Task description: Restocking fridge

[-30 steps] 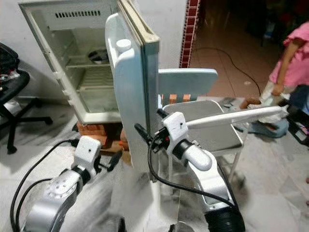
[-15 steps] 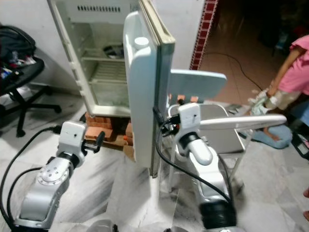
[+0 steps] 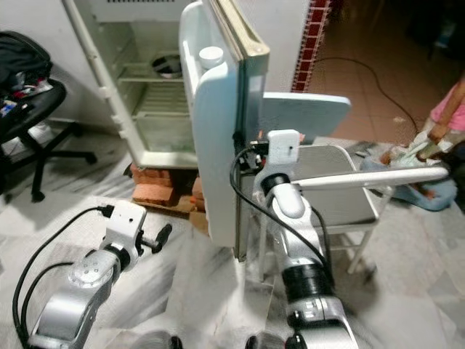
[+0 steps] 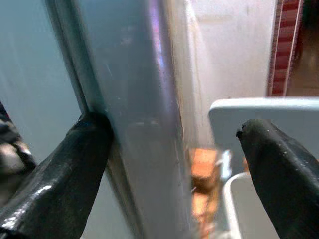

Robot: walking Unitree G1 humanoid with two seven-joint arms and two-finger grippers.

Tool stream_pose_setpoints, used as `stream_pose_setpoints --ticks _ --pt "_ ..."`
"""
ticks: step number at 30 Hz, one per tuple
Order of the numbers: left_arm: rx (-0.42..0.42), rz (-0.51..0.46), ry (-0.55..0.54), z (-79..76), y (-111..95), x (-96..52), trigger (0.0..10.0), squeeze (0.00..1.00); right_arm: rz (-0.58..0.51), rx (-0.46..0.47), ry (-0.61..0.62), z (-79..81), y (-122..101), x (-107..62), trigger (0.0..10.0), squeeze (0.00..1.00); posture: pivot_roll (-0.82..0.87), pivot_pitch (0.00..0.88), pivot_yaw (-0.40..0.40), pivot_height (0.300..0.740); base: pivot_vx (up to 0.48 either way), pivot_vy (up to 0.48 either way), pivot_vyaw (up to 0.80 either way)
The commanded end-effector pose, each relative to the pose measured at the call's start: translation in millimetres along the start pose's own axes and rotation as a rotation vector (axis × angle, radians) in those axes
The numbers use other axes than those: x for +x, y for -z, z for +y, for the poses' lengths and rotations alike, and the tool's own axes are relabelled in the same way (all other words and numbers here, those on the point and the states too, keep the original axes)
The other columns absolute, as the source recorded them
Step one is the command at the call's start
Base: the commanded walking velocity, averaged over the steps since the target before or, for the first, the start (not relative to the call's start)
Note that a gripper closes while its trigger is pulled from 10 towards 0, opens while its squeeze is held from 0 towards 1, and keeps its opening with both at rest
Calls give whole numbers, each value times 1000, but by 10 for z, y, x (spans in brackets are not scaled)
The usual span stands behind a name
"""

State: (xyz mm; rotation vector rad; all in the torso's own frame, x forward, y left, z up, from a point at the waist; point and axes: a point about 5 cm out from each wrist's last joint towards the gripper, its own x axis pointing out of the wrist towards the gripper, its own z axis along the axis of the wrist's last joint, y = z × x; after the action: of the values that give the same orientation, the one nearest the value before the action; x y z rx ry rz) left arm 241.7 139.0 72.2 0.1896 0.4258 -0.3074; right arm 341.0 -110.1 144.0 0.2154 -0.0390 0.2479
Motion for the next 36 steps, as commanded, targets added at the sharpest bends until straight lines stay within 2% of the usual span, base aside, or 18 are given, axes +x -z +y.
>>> stream_pose_setpoints --ticks 1,2,3,4,5,8,9,12,13,15,21,23,26,29,33,34,36 --pt "16 10 -4 19 6 -28 10000 0 -23 196 -276 299 -181 29 10000 0 115 11 -3 740 0 0 0" --pt "17 14 -3 21 16 -32 10000 0 -1 393 -558 546 -273 -112 10000 0 111 8 -5 740 0 0 0" --pt "16 16 -2 20 23 -32 10000 0 4 474 -724 652 -359 -244 10000 0 111 8 -5 740 0 0 0" --pt "16 16 -1 18 27 -32 10000 0 8 517 -828 713 -413 -338 10000 0 111 7 -5 740 0 0 0" --pt "17 20 2 12 38 -27 10000 0 3 505 -960 752 -471 -496 10000 0 108 4 -6 740 0 0 0" --pt "19 23 5 6 43 -21 10000 0 17 502 -997 742 -463 -556 10000 0 103 1 -5 740 0 0 0" --pt "23 23 11 -4 43 -15 10000 0 39 471 -940 692 -384 -519 10000 0 101 0 -5 740 0 0 0" --pt "33 28 25 -21 50 -4 10000 0 108 328 -660 470 -74 -313 10000 0 99 0 0 740 0 0 0" --pt "38 29 30 -28 50 -3 10000 0 117 265 -521 337 18 -224 10000 0 100 0 3 740 0 0 0" --pt "45 30 34 -31 47 -4 10000 0 130 224 -407 201 56 -179 10000 0 100 0 5 740 0 0 0" --pt "60 32 38 -28 59 -5 10000 0 163 172 -305 44 59 -182 10000 0 100 0 6 740 0 0 0" --pt "74 32 37 -22 68 1 10000 0 148 94 -244 -59 88 -157 10000 0 96 0 4 740 0 0 0" --pt "78 24 32 -19 62 6 10000 0 123 46 -208 -107 92 -152 10000 0 95 0 3 740 0 0 0" --pt "57 -33 -8 17 -17 16 10000 0 82 -9 -139 -192 102 -227 10000 0 96 0 4 740 0 0 0" --pt "19 -78 -63 79 -76 16 10000 0 55 -31 -80 -246 137 -361 10000 0 94 0 8 740 0 0 0" --pt "15 -90 -73 93 -88 18 10000 0 45 -25 -39 -266 175 -445 10000 0 92 0 12 740 0 0 0" --pt "20 -92 -75 100 -92 32 10000 0 32 -22 -12 -273 196 -479 10000 0 90 0 15 740 0 311 0"
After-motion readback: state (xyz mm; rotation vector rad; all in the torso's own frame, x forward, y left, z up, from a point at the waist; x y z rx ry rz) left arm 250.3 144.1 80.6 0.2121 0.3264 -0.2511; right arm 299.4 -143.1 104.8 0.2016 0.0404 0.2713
